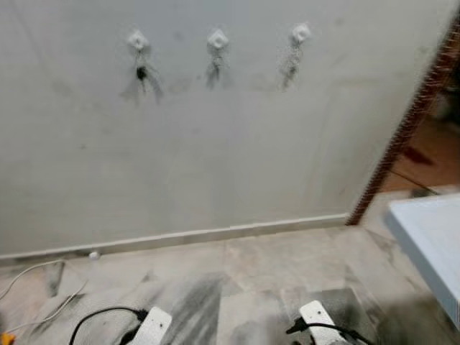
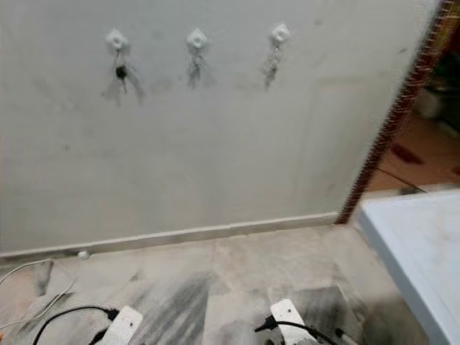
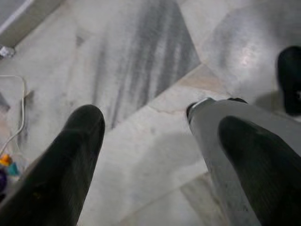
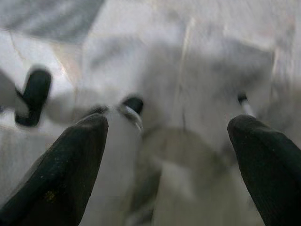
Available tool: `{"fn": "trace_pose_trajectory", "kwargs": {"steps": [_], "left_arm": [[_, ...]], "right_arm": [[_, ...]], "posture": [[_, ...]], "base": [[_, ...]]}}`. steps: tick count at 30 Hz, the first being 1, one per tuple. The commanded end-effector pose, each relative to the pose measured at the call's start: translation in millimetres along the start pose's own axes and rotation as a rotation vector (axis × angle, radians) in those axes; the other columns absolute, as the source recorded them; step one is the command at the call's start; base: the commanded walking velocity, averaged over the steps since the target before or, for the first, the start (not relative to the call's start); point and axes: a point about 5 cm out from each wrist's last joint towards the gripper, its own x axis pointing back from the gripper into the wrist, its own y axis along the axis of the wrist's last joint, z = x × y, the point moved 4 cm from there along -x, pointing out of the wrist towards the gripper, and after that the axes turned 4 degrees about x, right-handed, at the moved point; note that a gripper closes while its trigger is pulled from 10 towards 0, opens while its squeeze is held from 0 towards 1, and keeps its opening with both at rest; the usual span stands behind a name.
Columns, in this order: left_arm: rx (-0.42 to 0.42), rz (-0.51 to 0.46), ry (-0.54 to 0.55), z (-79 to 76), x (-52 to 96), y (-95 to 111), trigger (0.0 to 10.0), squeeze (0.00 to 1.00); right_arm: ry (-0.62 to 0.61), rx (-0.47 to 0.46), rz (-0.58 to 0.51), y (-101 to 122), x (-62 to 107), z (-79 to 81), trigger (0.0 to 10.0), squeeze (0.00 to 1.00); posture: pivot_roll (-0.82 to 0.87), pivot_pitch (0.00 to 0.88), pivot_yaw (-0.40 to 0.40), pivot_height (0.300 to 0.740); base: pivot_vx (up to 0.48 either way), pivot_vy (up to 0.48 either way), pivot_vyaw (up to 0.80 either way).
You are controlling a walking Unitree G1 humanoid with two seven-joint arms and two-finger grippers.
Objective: Hang keys on a hook
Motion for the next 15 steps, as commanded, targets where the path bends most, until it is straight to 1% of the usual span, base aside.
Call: {"fn": "trace_pose_trajectory", "kwargs": {"steps": [1,6,15], "left_arm": [[-0.013,0.049,-0.022,-5.2,1.8,-13.2,10.0,0.0],[-0.02,0.053,-0.022,-6.1,1.3,-12.1,10.0,0.0],[-0.026,0.072,-0.013,-0.5,2.1,-16.5,10.0,0.0]], "right_arm": [[0.012,0.008,-0.027,10.6,-2.0,5.5,10.0,0.0],[0.015,0.011,-0.029,11.6,-2.1,5.4,10.0,0.0],[0.019,0.016,-0.029,12.0,-2.1,5.4,10.0,0.0]], "posture": [[0.04,0.011,-0.004,0.74],[0.04,0.012,-0.005,0.74],[0.04,0.011,-0.003,0.74]], "base": [[-0.319,0.0,0.0],[-0.32,0.0,0.0],[-0.321,0.0,0.0]]}}
